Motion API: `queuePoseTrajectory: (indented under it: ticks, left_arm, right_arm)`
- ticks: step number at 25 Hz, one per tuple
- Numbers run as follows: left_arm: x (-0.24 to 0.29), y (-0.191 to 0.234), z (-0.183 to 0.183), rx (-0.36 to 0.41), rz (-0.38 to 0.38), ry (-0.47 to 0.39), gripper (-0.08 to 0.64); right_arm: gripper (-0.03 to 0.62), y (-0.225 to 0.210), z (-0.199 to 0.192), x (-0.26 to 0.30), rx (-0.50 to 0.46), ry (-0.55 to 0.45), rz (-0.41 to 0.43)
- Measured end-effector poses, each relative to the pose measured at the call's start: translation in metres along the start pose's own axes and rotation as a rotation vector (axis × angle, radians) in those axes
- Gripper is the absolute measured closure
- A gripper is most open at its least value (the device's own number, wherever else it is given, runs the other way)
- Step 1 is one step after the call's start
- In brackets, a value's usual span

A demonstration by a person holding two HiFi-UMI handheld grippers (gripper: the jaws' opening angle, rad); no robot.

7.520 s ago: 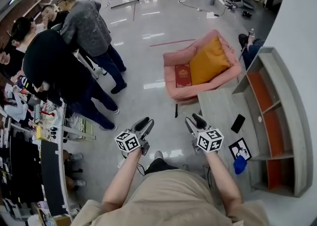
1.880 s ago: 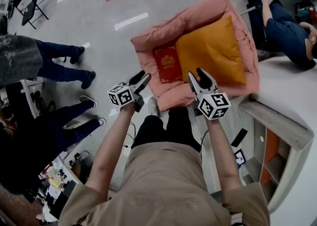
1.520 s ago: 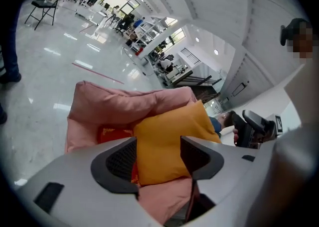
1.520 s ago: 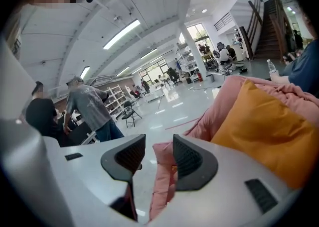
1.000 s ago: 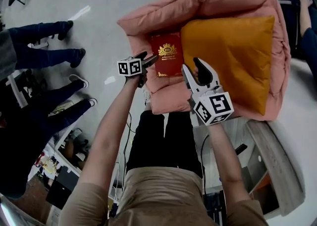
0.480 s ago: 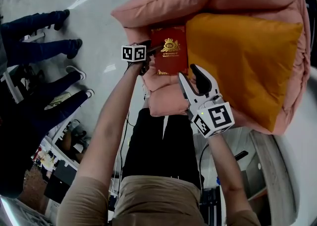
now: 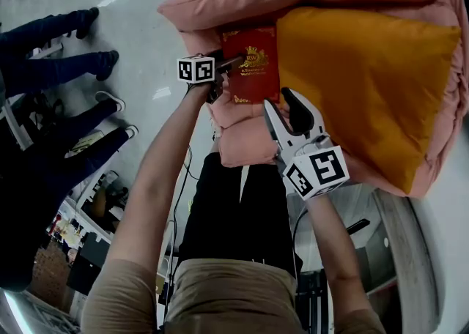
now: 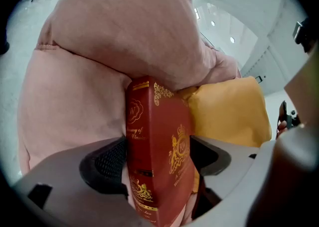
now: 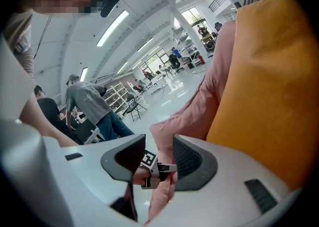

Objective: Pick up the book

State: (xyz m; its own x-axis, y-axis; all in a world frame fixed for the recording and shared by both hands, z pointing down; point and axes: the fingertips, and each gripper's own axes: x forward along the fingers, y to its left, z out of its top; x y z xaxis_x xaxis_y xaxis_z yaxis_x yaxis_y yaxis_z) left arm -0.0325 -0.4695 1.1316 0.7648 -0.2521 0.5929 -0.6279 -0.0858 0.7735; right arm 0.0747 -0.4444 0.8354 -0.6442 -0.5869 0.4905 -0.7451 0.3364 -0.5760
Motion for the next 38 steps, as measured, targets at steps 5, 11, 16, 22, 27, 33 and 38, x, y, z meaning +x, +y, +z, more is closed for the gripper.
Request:
queuePoseTrajectory:
  ticks: [5, 11, 16, 22, 27, 33, 38]
  left_arm:
    - [-0.014, -0.011, 0.001, 0.144, 0.141, 0.008, 0.172]
    - [-0.030, -0.030, 0.001, 0.085, 0.280, -0.128, 0.172]
    - [-0.039, -0.040, 0.009, -0.073, 0.184, -0.188, 0.173]
    - [-0.039, -0.036, 0.011, -0.259, -0.081, -0.052, 0.173]
    - [-0.039, -0.049, 0.013, -0.097, -0.128, -0.009, 0.172]
    - [-0.051, -0.041, 0.018, -0.304, -0.170, -0.356, 0.138]
    - [-0.067, -0.050, 0.028, -0.513, -0.282, -0.514, 0.140]
  right_arm:
    - [0.430, 0.005, -0.001, 0.007, 0.004, -0.001, 0.003]
    - [0.430, 0.012, -0.003, 0.008, 0.023, -0.005, -0.005]
    - [0.430, 0.018, -0.007, 0.008, 0.037, -0.011, 0.002]
    - [0.430, 0.015, -0.014, -0.005, 0.072, -0.021, 0.008]
    - [0.430, 0.013, -0.019, -0.010, 0.094, -0.027, 0.012]
    - [0.430, 0.007, -0.018, -0.012, 0.109, -0.032, 0.025]
    - [0.430, 0.003, -0.014, -0.013, 0.116, -0.022, 0.015]
